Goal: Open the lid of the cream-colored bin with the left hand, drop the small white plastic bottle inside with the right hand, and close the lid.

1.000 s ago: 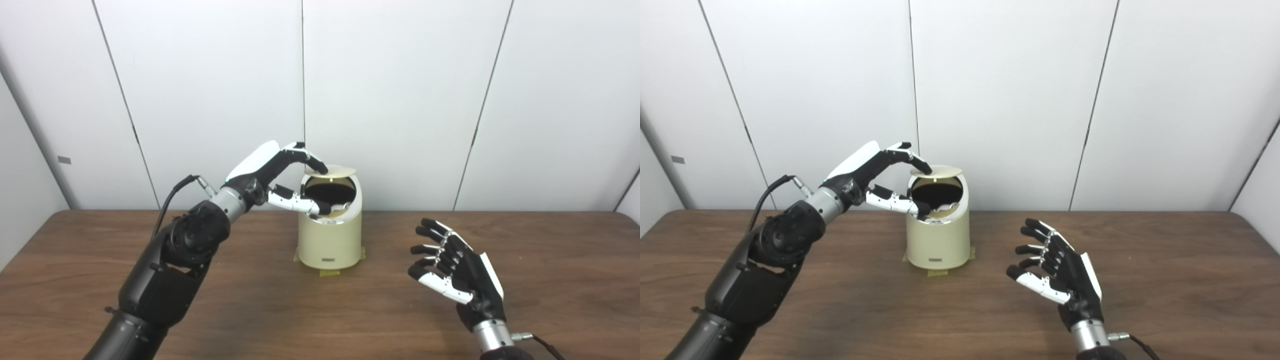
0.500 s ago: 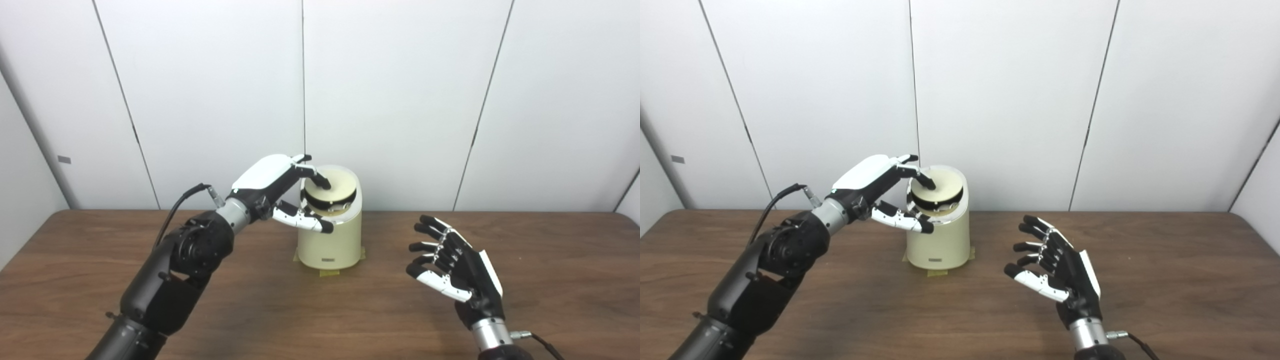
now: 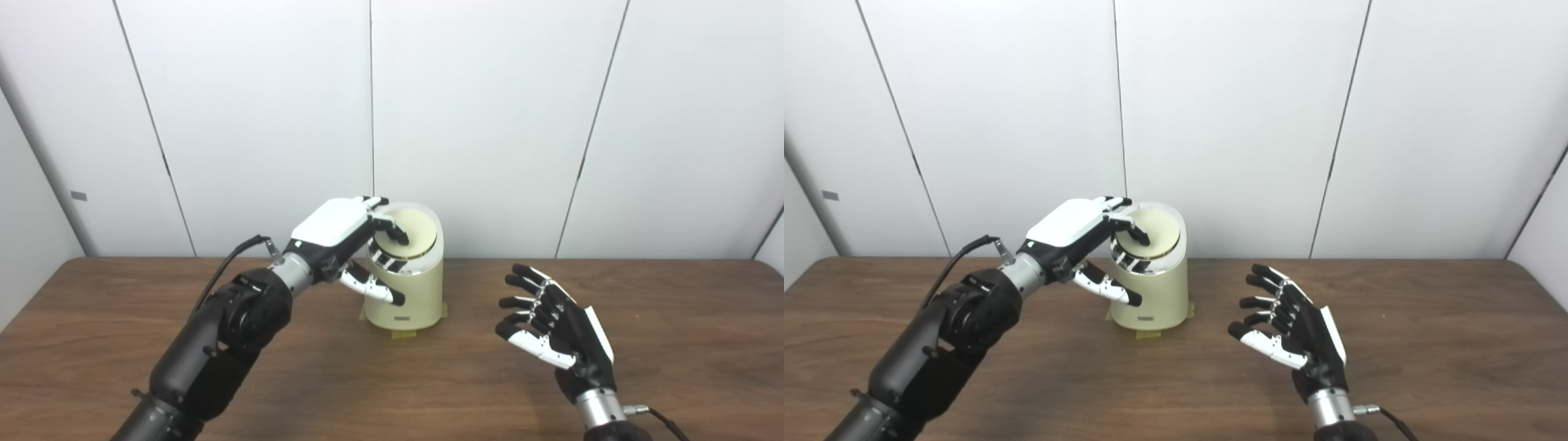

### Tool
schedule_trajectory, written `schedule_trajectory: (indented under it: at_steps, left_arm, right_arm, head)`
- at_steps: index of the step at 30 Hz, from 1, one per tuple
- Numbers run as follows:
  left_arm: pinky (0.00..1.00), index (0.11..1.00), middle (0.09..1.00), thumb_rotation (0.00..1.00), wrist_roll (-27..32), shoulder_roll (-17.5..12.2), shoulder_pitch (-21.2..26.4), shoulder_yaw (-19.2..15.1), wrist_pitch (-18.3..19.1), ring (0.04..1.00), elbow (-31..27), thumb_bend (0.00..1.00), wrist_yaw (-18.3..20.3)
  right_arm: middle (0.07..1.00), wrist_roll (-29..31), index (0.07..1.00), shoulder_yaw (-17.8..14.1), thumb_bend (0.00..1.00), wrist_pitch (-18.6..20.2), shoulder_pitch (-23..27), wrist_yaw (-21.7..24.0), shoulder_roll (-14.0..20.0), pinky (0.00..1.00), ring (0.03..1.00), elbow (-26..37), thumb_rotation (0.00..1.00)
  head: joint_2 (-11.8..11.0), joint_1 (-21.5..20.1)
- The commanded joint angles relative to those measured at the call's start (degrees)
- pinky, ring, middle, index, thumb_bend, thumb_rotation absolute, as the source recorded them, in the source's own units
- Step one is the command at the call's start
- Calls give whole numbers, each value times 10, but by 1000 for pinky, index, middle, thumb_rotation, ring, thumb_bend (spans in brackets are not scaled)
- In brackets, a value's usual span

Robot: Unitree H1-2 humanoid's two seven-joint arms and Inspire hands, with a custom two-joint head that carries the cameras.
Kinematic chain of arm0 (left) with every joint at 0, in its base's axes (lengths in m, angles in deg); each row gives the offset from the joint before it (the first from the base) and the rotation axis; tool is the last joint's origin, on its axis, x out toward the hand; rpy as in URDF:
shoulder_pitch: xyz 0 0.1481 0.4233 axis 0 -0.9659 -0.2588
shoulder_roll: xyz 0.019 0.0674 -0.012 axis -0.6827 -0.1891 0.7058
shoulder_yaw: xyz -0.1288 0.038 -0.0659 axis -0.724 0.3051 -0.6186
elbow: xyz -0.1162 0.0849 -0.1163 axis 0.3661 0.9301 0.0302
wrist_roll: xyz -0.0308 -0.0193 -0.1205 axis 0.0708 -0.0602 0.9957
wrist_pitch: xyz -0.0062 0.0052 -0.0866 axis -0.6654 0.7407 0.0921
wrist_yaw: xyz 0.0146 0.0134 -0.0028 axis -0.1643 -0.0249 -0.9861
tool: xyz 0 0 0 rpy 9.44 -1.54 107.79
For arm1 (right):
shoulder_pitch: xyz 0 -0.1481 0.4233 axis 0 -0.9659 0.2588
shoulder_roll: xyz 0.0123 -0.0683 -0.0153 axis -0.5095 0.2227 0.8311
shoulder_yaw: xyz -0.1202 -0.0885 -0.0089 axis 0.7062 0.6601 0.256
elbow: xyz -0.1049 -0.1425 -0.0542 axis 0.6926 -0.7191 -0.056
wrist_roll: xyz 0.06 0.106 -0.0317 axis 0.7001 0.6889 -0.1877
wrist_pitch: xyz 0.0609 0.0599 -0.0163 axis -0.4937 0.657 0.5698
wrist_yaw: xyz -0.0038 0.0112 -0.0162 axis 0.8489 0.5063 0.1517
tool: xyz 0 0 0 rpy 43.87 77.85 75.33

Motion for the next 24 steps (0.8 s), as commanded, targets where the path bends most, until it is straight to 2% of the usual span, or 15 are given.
schedule_trajectory:
  at_steps: [1, 3, 9, 17, 24]
  left_arm:
    - [1000, 705, 731, 370, -31, -12, 17, 7, -15, 964, -25, 1000, -13]
    - [1000, 720, 753, 345, -54, -14, 14, 18, -12, 979, -35, 1000, -3]
    - [1000, 755, 790, 378, -105, -12, 7, 40, 4, 999, -45, 1000, 27]
    - [1000, 760, 789, 381, -130, -9, -2, 57, 20, 1000, -38, 1000, 52]
    - [1000, 755, 781, 371, -123, -9, -4, 60, 36, 998, -33, 1000, 74]
  right_arm:
    - [771, 4, 767, -3, 872, -2, 19, -4, -1, 498, 637, 23, 276]
    - [769, 7, 766, -5, 861, 3, 19, -4, -2, 493, 635, 26, 272]
    - [771, 12, 766, -6, 833, -2, 21, 0, -2, 493, 635, 24, 255]
    - [767, 14, 758, -5, 835, 6, 21, -3, -3, 493, 628, 33, 273]
    - [775, 21, 761, -8, 821, 8, 21, -1, -3, 497, 636, 33, 255]
  head:
    - [2, 0]
    - [2, 0]
    - [6, 1]
    - [10, -2]
    - [11, -3]
